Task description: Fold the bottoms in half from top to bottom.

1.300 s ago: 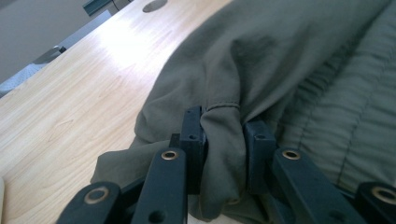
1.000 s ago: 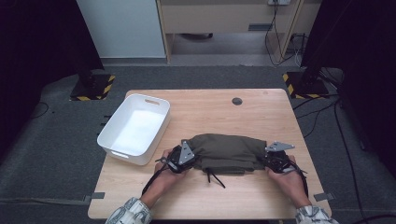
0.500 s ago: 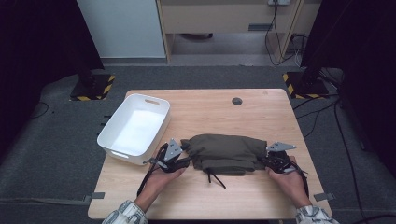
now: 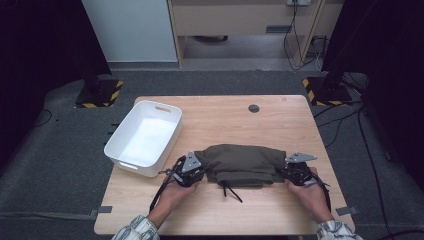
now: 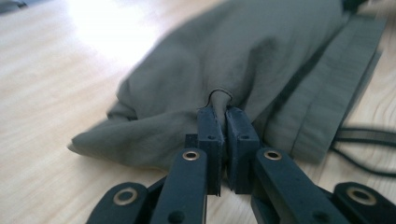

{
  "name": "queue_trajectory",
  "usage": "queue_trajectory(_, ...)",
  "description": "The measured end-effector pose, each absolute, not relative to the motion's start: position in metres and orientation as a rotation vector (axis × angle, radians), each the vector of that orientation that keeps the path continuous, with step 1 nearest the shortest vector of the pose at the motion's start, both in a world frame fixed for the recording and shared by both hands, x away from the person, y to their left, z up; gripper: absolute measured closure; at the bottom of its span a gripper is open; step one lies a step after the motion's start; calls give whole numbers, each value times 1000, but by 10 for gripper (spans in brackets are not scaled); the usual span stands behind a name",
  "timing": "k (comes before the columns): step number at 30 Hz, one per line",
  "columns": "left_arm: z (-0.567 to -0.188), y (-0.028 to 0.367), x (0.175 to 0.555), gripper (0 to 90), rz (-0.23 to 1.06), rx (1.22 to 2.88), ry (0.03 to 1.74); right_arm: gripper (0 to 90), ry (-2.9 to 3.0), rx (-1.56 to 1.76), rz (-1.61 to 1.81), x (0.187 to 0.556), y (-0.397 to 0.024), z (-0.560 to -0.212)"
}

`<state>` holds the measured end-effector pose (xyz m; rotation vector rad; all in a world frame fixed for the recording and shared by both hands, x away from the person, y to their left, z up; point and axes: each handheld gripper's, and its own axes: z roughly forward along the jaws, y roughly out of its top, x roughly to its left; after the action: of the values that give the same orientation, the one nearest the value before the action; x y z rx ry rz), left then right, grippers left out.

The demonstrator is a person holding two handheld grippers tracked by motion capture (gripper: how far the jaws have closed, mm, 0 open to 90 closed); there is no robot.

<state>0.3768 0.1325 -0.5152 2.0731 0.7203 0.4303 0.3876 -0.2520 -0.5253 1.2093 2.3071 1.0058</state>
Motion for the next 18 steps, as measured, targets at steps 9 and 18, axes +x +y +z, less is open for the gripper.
queue_trajectory(9, -527, 122, 378, 857, 433, 2161, 695, 892, 2253, 1216, 996, 384, -262, -517)
queue_trajectory(18, -529, 120, 380, 858, 439, 2170, 710, 891, 2291, 1206, 1038, 378, -266, -515)
